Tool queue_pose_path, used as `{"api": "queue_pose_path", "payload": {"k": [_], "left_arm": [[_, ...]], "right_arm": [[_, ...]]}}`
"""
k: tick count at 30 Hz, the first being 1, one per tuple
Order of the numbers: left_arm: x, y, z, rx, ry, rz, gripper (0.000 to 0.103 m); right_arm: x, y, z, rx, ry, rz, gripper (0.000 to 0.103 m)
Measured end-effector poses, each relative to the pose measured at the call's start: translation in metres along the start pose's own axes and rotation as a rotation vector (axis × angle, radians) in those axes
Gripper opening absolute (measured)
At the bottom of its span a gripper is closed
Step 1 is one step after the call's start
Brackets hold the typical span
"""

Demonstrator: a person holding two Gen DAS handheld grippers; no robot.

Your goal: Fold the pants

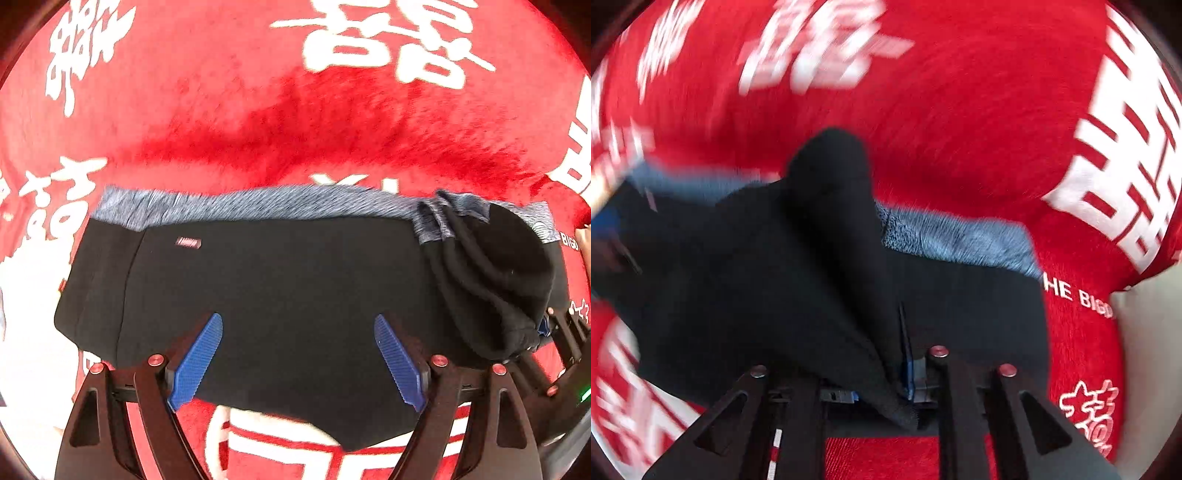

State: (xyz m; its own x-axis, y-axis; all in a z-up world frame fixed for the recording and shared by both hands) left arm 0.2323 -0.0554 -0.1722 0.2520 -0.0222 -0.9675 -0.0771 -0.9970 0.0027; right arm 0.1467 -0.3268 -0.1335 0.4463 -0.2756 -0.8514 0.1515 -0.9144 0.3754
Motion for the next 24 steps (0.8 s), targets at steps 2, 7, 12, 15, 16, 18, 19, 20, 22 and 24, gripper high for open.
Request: {"api": "queue_pose_path", "payload": {"k": [2,7,12,15,16,18,19,20,22,24], "left_arm": [[0.000,-0.010,0.003,-0.014,-0.001,0.016,0.086],[-0.003,0.002,-0.012,-0.010,-0.004,0.066,0.086],[-0.019,0.042,-0.027,0.027,0.007,0.175,0.086],[-0.025,0.068,-0.032,0.067,0.006,0.233,0.086],[-0.024,0.078,-0.034,0.085,0.001,0.251,0.086],[-0.023,0.097,-0.035,0.121,-0.016,0.278,0.086],[-0.024,0.104,-0.034,0.133,-0.020,0.285,0.086],[-0.025,0.110,-0.033,0.143,-0.022,0.294,0.086],[-0.027,0.116,-0.033,0.140,-0.026,0.318,0.086],[-0.028,0.119,-0.035,0.130,-0.031,0.335,0.086]], "right_arm": [[-0.005,-0.014,0.006,-0.061,0.035,0.076,0.035],[-0.024,-0.024,0.012,-0.107,0.032,0.024,0.060],[-0.062,-0.006,0.025,-0.103,0.036,-0.067,0.066],[-0.062,0.025,0.029,-0.017,-0.007,-0.089,0.067],[-0.059,0.038,0.030,0.016,-0.024,-0.094,0.067],[-0.055,0.064,0.031,0.101,-0.055,-0.103,0.067],[-0.054,0.076,0.032,0.147,-0.067,-0.111,0.067],[-0.061,0.076,0.034,0.175,-0.075,-0.118,0.067],[-0.056,0.087,0.036,0.217,-0.087,-0.134,0.067],[-0.054,0.089,0.038,0.229,-0.091,-0.146,0.067]]}}
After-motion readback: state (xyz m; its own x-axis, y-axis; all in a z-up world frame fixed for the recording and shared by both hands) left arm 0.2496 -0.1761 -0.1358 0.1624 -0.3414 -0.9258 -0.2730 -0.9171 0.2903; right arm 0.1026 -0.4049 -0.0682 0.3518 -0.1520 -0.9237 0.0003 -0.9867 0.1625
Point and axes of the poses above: each gripper's, at about its wrist camera, not at the fingertips, and x roughly the way its jaws point, y to its right, z to its underside, the point moved 1 cm from there along x, roughly the way its jaws point
